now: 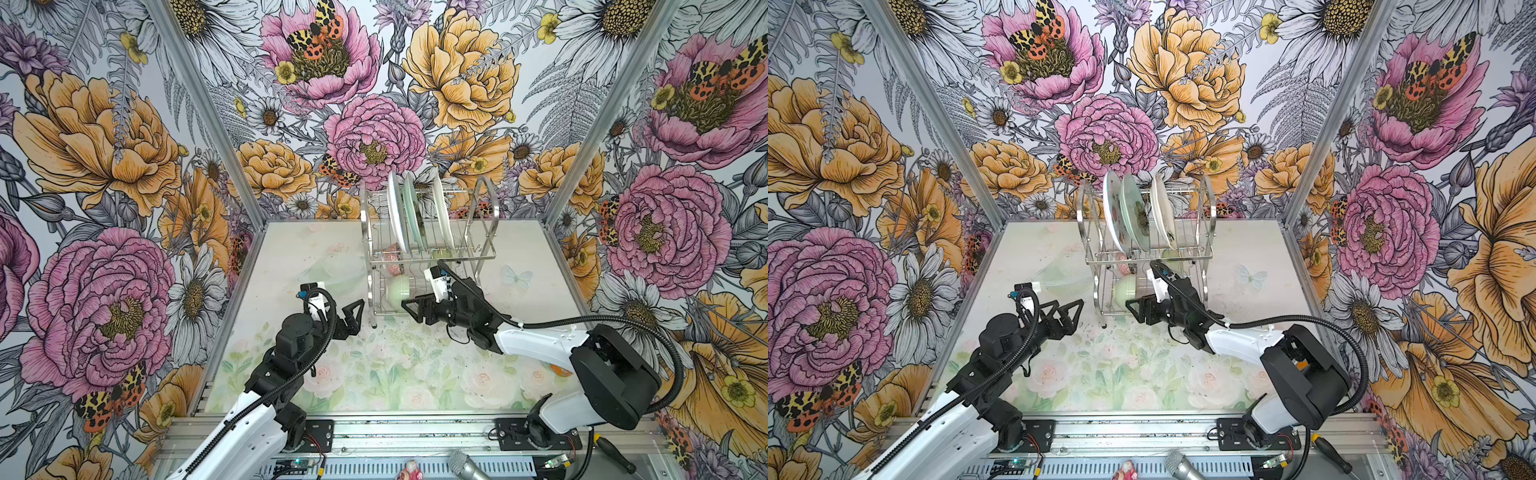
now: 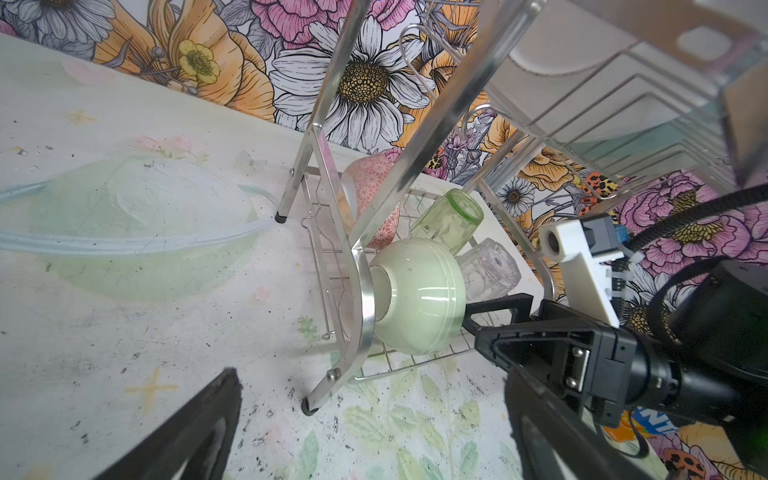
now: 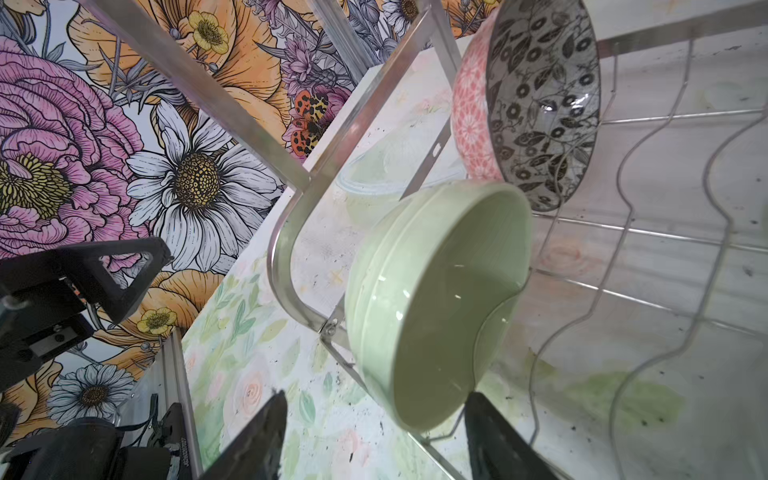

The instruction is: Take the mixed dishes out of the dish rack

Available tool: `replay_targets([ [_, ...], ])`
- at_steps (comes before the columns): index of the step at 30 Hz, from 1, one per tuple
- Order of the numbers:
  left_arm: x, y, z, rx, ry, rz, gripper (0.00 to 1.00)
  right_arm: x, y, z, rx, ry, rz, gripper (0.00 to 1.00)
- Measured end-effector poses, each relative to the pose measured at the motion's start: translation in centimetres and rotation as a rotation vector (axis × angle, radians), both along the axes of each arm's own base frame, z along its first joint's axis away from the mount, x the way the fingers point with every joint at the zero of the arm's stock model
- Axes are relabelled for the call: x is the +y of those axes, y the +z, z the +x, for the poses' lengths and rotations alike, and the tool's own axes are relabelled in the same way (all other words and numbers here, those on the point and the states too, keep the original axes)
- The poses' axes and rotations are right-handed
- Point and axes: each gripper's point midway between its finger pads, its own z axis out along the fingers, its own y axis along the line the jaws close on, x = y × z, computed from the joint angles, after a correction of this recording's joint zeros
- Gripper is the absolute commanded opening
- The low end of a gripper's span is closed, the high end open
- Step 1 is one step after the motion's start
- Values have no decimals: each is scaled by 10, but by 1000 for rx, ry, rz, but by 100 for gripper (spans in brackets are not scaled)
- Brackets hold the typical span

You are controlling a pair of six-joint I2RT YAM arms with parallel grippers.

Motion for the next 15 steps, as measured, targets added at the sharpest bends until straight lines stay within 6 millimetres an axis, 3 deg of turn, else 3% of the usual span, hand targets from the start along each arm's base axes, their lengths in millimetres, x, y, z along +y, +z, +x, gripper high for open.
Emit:
replay_targets([
  [9,-1,-6,2,20,0,11,99,6,-4,5,-2,16,-8,54],
  [13,-1,-8,3,28,4,14,99,9,-6,7,-19,32,-20,38],
  [15,0,-9,4,31,6,16,99,10,-10,8,-16,35,-26,37],
])
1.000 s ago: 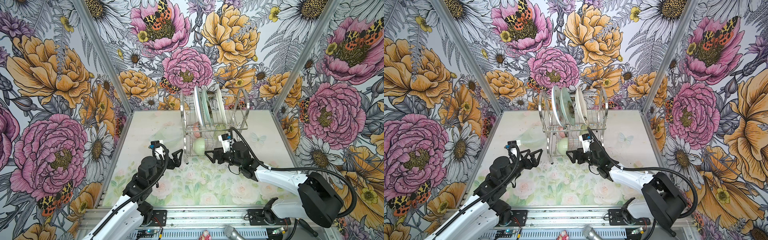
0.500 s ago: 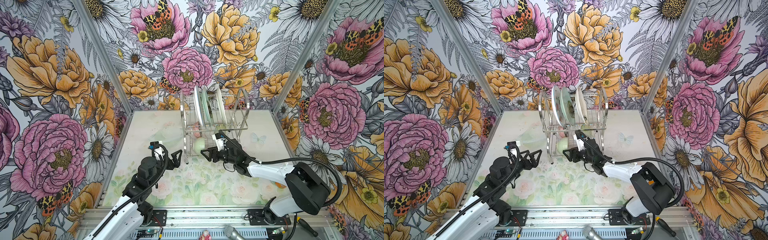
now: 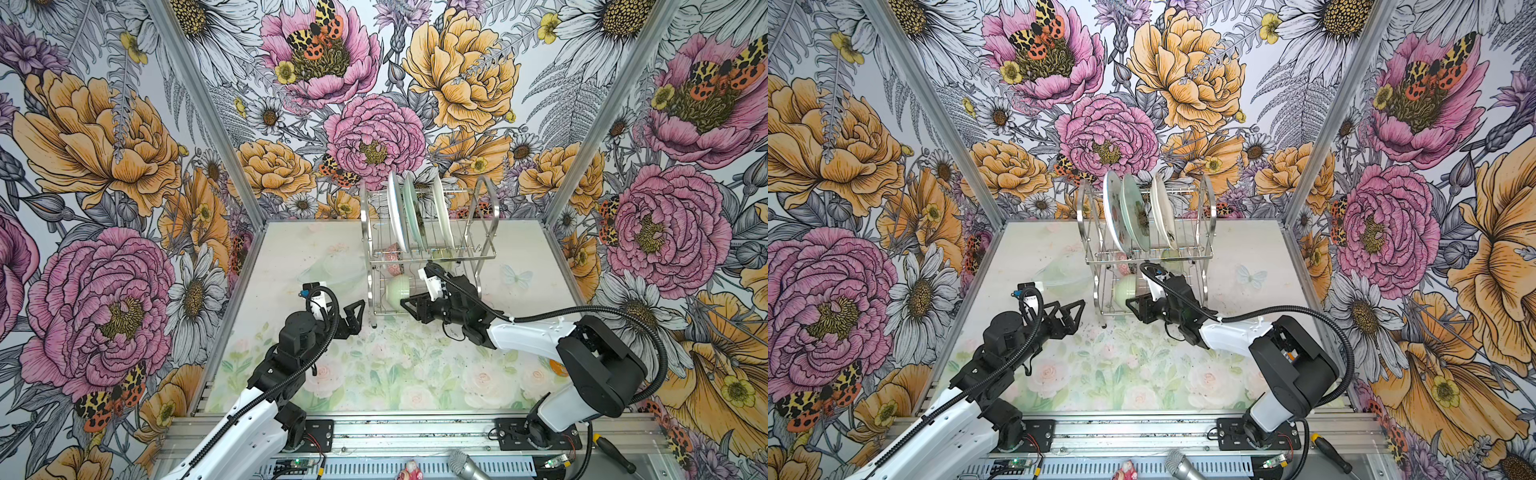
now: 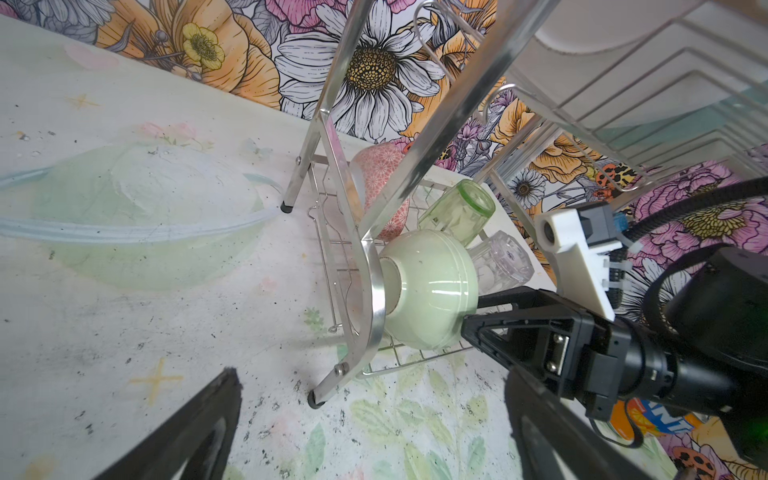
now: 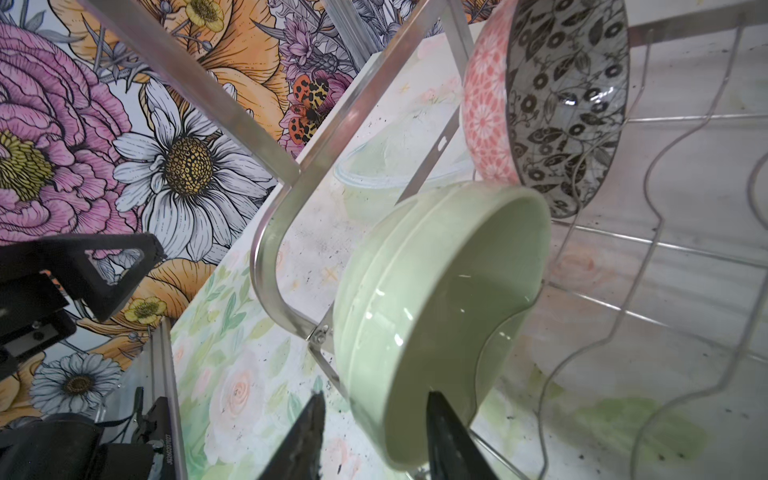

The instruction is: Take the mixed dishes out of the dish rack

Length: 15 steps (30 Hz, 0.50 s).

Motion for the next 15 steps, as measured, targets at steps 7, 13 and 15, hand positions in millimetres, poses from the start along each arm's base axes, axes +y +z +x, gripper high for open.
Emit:
replay_targets([
  [7,0,-1,0,2,0,1,99,5,-3,-2,-10,31,-6,27],
  [13,0,-1,0,2,0,1,99,8,-4,-2,-22,50,-6,27],
  [15,0,-1,0,5,0,2,99,9,-4,-1,-24,52,-4,24],
])
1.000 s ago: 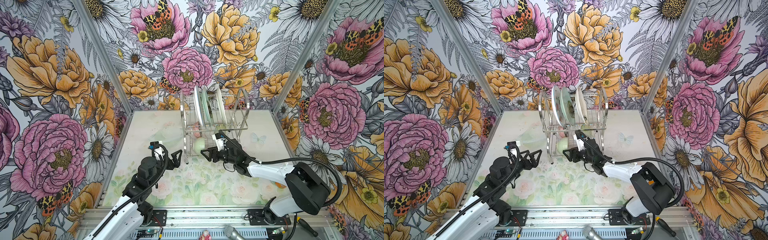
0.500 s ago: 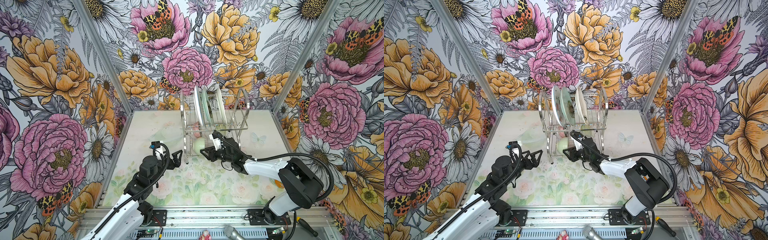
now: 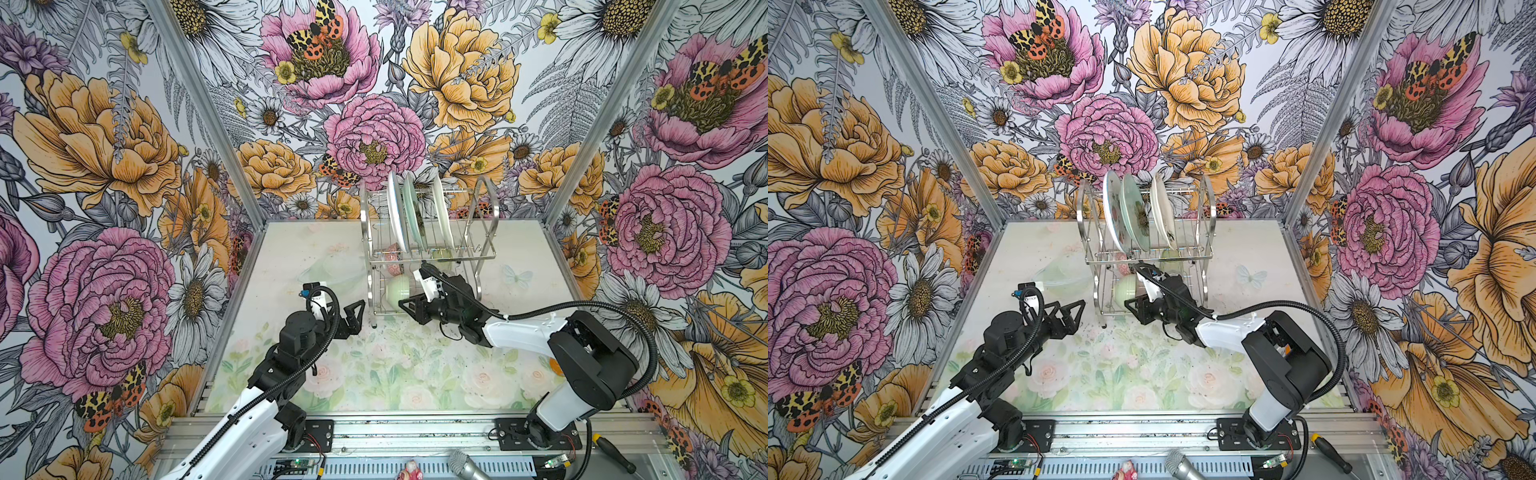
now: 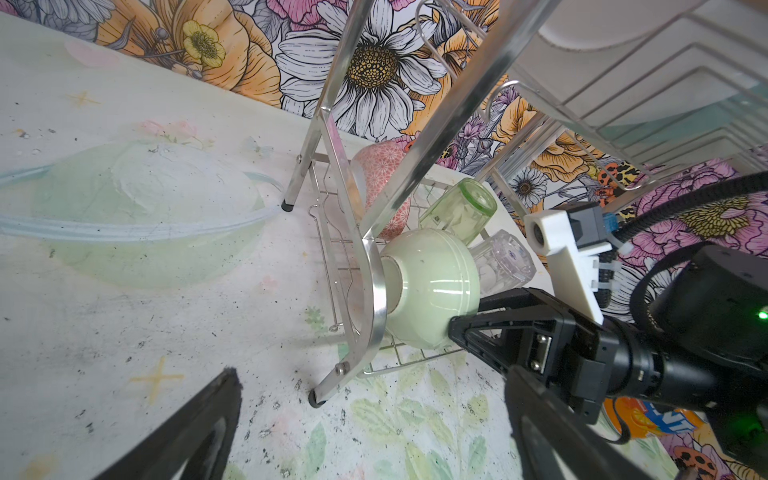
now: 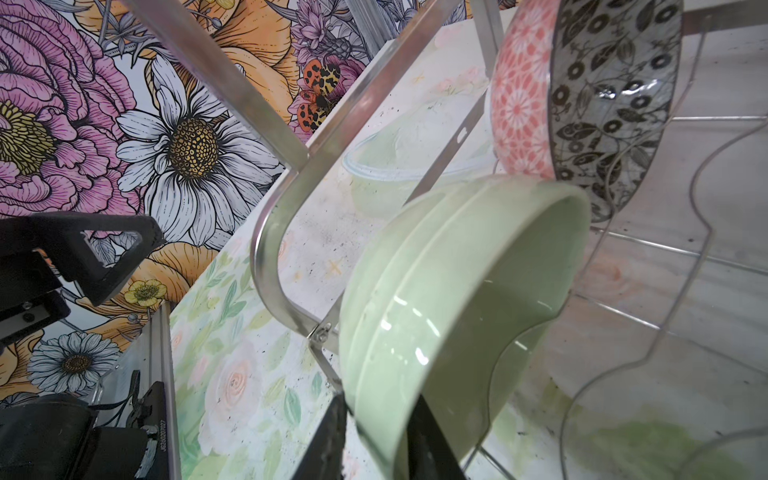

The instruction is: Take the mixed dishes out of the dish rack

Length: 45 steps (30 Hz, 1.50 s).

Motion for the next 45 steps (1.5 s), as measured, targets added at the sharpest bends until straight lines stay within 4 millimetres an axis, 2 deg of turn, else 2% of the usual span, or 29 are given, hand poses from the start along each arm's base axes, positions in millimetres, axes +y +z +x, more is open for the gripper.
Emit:
replay_targets([
  [8,-1,-4,2,12,2,3,99,6,8,0,-34,36,17,10],
  [16,-1,-4,5,9,8,4,99,8,8,-1,-34,52,20,7],
  [20,0,-4,6,7,11,3,99,12,10,0,-34,64,26,0],
  [45,9,-8,8,8,52,10,99,25,22,-5,-41,143,65,0],
])
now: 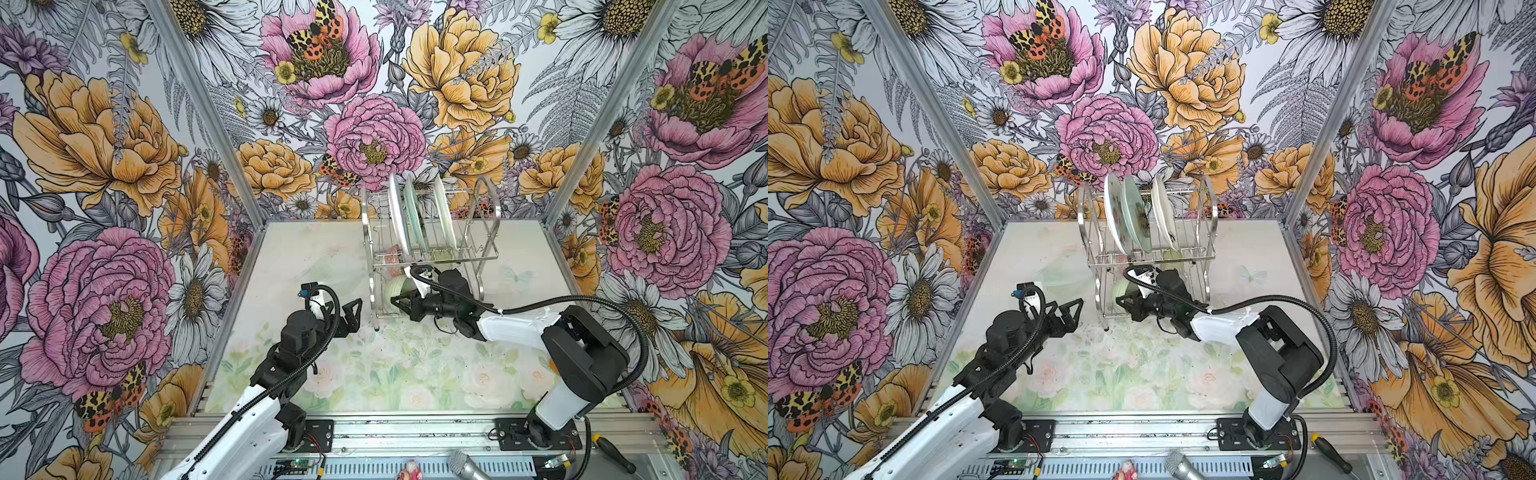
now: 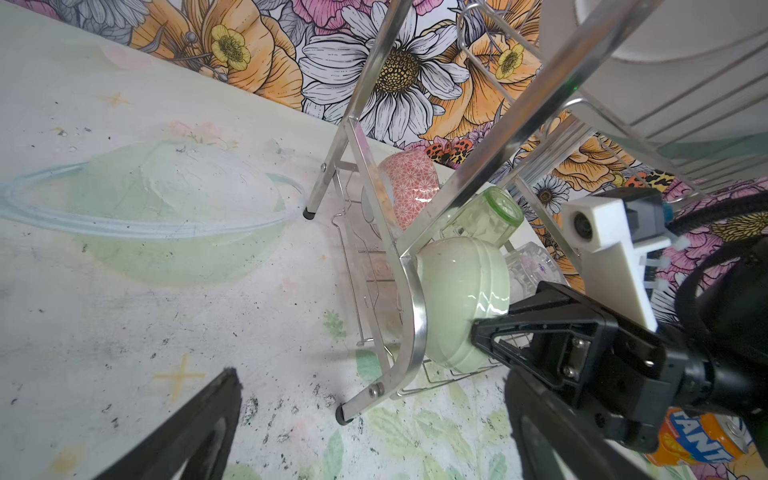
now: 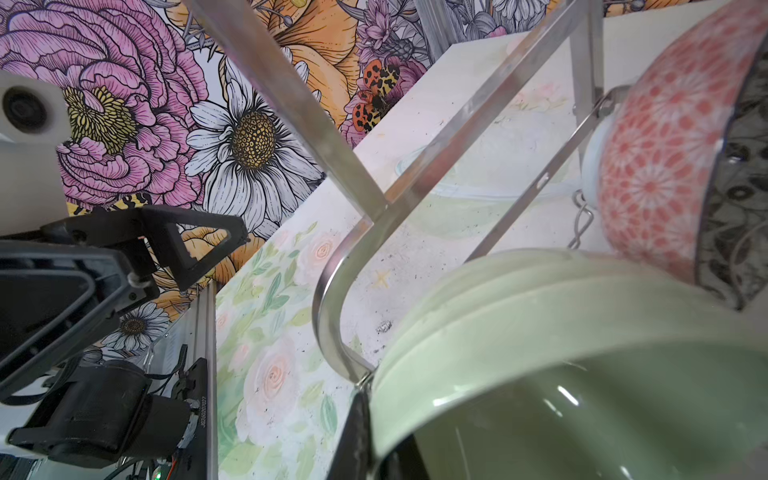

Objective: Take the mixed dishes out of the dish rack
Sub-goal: 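Close the right gripper on the pale green bowl's rim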

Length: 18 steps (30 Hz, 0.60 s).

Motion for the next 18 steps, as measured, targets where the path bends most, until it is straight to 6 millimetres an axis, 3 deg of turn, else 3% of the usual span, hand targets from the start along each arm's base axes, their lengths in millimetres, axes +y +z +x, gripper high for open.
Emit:
replay_targets([
  [18,6,0,3,0,23,0,99,-2,1,-3,9,-2,5,0],
])
